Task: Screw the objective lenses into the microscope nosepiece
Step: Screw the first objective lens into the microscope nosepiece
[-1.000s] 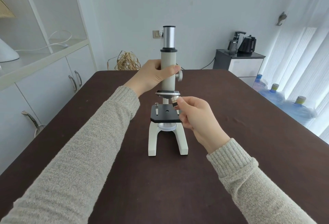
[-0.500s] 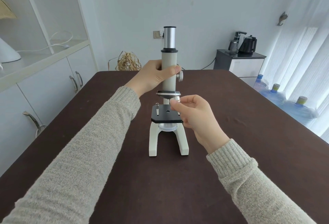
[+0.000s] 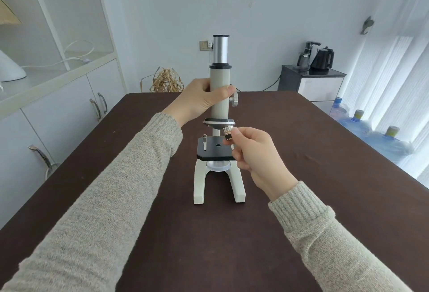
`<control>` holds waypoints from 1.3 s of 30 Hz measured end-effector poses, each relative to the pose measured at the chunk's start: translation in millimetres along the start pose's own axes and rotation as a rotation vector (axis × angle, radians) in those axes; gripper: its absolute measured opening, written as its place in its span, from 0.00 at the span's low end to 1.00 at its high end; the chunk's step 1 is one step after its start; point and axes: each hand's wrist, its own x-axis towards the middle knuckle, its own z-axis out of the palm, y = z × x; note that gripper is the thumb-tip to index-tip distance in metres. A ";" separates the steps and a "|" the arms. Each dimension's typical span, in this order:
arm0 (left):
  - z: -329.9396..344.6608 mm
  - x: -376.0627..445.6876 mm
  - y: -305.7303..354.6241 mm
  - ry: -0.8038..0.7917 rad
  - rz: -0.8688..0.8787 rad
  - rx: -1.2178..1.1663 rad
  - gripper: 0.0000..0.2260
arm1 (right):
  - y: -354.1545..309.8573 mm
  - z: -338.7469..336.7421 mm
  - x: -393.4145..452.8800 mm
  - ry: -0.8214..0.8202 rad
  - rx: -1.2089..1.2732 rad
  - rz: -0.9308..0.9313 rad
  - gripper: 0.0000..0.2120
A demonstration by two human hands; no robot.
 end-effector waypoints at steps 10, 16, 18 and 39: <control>0.3 1.9 -1.2 0.002 0.014 0.027 0.15 | -2.3 0.4 1.9 0.018 0.076 0.036 0.06; -0.7 -0.1 0.1 -0.006 0.007 0.015 0.18 | -1.9 1.3 -0.8 0.017 0.059 0.001 0.11; -0.6 -0.7 0.8 -0.003 0.003 0.005 0.21 | -1.2 1.7 -0.6 0.019 0.065 -0.003 0.10; 0.3 0.6 -0.4 -0.019 0.030 -0.026 0.28 | -0.3 0.3 2.2 0.038 0.088 0.012 0.08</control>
